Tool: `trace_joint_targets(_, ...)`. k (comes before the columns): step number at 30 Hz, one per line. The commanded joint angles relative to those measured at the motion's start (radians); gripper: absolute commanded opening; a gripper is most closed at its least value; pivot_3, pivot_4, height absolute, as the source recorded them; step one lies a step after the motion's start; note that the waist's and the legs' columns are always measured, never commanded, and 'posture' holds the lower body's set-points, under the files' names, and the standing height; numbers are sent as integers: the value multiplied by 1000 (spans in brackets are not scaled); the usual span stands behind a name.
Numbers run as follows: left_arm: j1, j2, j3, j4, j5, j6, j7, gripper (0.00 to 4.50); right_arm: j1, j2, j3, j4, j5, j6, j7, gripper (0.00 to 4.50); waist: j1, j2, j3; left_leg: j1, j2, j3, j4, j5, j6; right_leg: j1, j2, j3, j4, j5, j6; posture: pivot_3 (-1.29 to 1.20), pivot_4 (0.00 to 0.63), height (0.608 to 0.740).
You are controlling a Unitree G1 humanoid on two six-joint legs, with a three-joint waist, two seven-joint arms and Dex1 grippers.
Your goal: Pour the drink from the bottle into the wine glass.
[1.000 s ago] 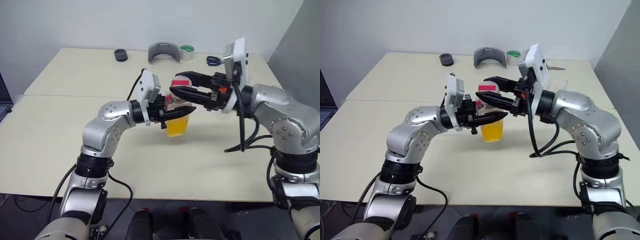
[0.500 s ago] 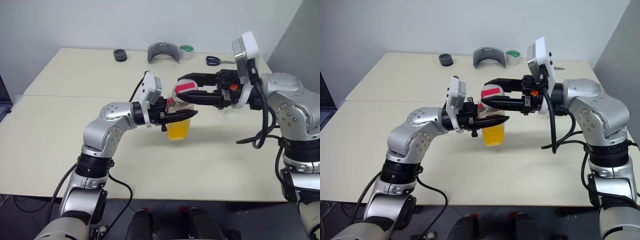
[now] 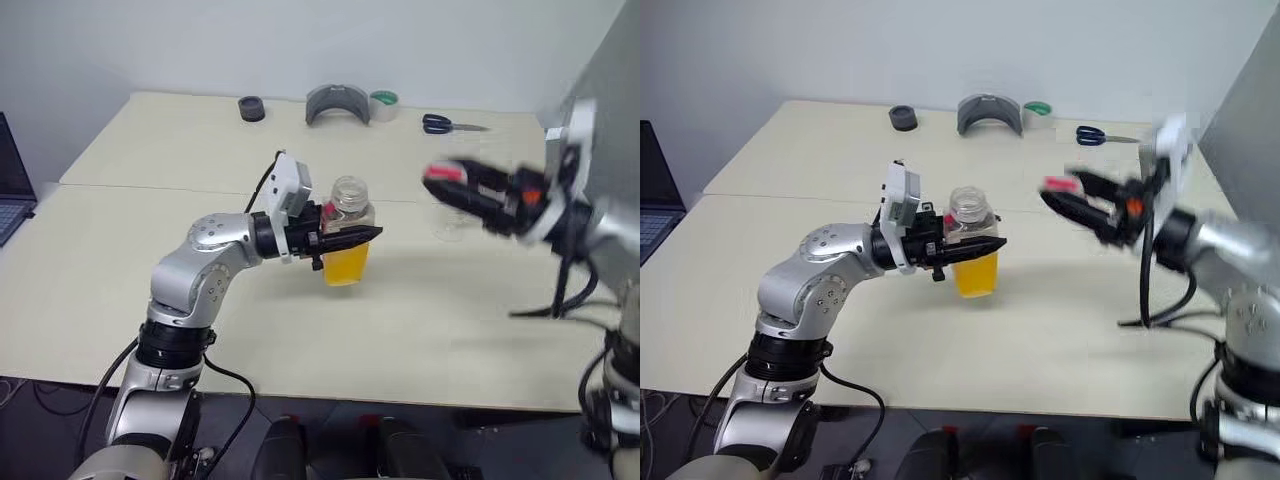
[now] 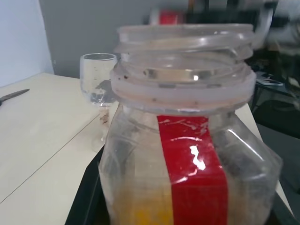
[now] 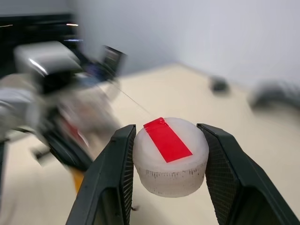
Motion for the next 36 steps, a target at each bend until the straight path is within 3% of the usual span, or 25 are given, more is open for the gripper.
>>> trace_joint_targets(1, -31, -4, 10, -25, -22, -11, -7, 1790, 187, 62, -17, -131, -132, -85, -156, 1822, 1, 0, 0, 0, 0, 0, 0, 0, 0, 0, 0, 0, 0, 0, 0, 0, 150, 740)
trace_joint_targets(6, -62, -25, -6, 9, -14, -24, -18, 1790, 386, 199, 136, 6, -432, -349, -306, 1822, -16, 0, 0, 2, 1, -1, 0, 0, 0, 0, 2, 0, 1, -1, 1, 0, 150, 740)
trace_joint_targets(13, -72, -44, -16, 8, -11, -25, -25, 1790, 402, 400, 200, 279, -575, -544, -426, 1822, -21, 1, -1, 5, 2, 1, -1, 0, 0, 0, 4, 4, 3, -1, 1, 0, 150, 740)
trace_joint_targets(16, -71, -39, -11, 2, -15, -20, -27, 1790, 409, 427, 201, 298, -592, -560, -435, 2760, -20, 1, -1, 5, 2, 2, 0, 0, 0, 0, 4, 5, 3, 0, 1, 0, 150, 740)
trace_joint_targets(21, -59, -32, -8, -9, -17, -20, -26, 1790, 419, 385, 181, 266, -596, -555, -403, 4467, -16, 1, -1, 5, 2, 3, 0, 0, 0, 1, 4, 7, 3, 0, 1, 0, 150, 740)
trace_joint_targets(26, -47, -28, -4, -23, -22, -16, -18, 1790, 426, 316, 162, 142, -563, -475, -359, 4467, -16, 1, -1, 5, 2, 4, 0, 0, 0, 1, 4, 9, 3, 0, 1, 0, 150, 740)
trace_joint_targets(30, -38, -26, 2, -28, -17, -18, -8, 1790, 416, 164, 161, 8, -537, -408, -240, 4467, -19, 1, -1, 7, 2, 5, 0, 0, 0, 1, 5, 11, 4, 0, 1, 0, 150, 740)
trace_joint_targets(32, -34, -24, 8, -23, -10, -25, 1, 1790, 394, 57, 145, -47, -449, -415, -83, 4467, -19, 1, -1, 7, 1, 5, 0, 0, 0, 1, 5, 12, 5, -1, 2, 0, 150, 740)
trace_joint_targets(36, -23, -23, 22, -18, -4, -25, 33, 1790, 304, -72, 41, -123, -96, -303, 126, 4467, -21, 1, 0, 9, 2, 5, 0, 0, 0, 2, 6, 13, 5, -2, 3, 0, 150, 740)
